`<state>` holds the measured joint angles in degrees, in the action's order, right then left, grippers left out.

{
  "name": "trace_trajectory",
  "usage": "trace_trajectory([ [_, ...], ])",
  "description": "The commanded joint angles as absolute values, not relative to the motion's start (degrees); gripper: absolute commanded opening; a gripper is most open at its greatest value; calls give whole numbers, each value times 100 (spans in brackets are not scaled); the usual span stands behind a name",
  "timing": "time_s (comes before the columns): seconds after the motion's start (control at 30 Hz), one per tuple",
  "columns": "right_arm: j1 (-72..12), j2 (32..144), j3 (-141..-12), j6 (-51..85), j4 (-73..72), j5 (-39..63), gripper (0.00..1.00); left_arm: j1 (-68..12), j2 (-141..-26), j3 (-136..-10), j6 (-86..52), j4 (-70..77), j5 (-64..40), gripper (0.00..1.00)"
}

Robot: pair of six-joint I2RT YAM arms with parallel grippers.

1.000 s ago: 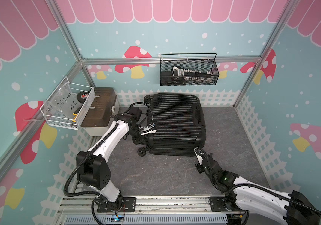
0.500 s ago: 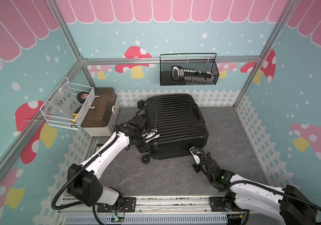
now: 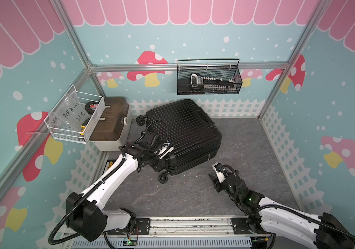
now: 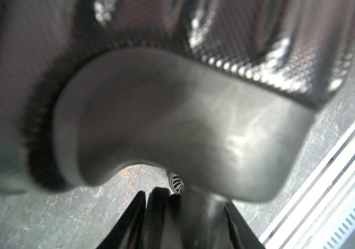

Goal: Close the suitcase zippers
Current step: Zip the zipper on the suitcase.

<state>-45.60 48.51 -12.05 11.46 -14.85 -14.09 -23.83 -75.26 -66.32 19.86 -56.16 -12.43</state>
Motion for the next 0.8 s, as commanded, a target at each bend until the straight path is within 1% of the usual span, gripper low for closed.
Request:
trace_trajectory([
  [0.0,-4288,4737,-1176,1269,-1455,-1033,52,-2285,-7332,-6635,1555,-5291,-1303,34],
  [0.17,-3825,4877,-1251,1129,-1600,-757,53,-2303,-7290,-6554,1716,-5290,-1586,34],
  [0.3,-3400,5238,-1416,1034,-2022,-213,53,-2320,-7178,-6439,1886,-5289,-1897,34],
  [0.5,-3296,6127,-1895,835,-2559,134,52,-2320,-6984,-6331,2026,-5291,-2265,34],
  [0.53,-3288,6261,-1958,851,-2642,145,51,-2465,-6967,-6307,2037,-5291,-2281,34],
  [0.63,-3284,6662,-2168,1023,-2854,-293,51,-2487,-6943,-6260,2052,-5290,-2298,34],
  [0.77,-3279,7172,-2503,1102,-2924,-715,49,-2494,-6942,-6231,2048,-5291,-2311,33],
])
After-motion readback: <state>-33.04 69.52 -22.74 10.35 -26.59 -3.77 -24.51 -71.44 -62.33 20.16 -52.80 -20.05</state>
